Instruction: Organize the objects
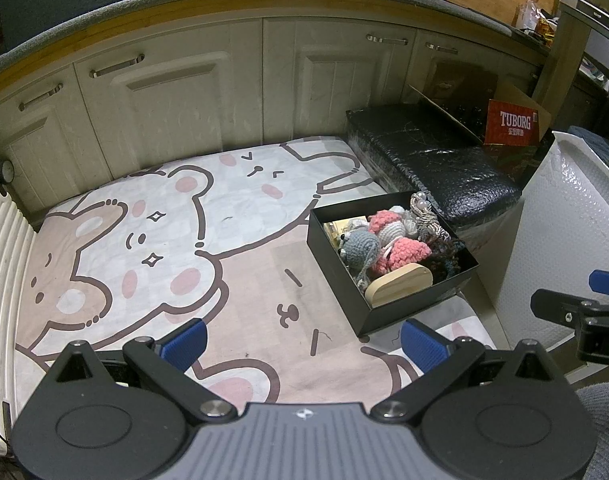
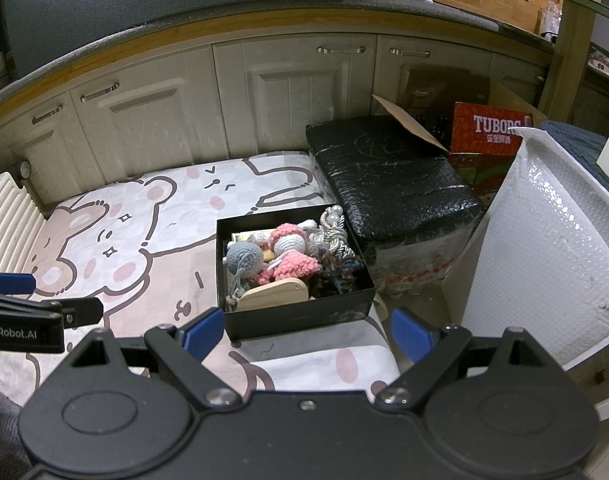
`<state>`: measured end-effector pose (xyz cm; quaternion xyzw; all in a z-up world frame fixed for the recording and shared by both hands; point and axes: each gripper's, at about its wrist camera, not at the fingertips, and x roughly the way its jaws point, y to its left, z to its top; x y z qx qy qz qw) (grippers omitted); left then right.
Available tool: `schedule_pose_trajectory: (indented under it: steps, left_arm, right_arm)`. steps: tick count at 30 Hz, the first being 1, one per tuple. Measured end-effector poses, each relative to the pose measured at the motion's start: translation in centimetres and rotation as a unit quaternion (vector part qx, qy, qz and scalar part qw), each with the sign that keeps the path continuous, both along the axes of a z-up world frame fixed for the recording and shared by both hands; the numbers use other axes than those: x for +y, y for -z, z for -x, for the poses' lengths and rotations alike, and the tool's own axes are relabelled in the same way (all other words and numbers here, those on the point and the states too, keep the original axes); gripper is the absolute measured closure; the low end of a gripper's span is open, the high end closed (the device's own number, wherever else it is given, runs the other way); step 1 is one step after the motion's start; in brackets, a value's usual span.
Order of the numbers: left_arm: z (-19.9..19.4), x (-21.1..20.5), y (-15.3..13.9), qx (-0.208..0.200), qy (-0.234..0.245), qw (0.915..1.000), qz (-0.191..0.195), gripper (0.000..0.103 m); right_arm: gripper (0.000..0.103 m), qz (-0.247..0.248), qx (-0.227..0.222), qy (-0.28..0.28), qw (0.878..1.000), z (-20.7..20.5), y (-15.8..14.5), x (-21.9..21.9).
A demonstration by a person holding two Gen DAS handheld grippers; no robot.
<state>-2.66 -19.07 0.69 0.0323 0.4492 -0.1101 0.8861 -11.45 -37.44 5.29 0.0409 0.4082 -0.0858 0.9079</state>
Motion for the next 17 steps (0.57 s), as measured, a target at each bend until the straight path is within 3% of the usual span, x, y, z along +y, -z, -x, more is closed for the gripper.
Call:
schedule_pose_trajectory:
  steps: [17]
  left_arm:
    - [-0.01,-0.07,-0.03,0.001,0.0,1.0,-0.001,0.001]
  right_arm:
    - [0.011,-0.001,0.0,-0.001,1.0,0.02,-0.01,0.06]
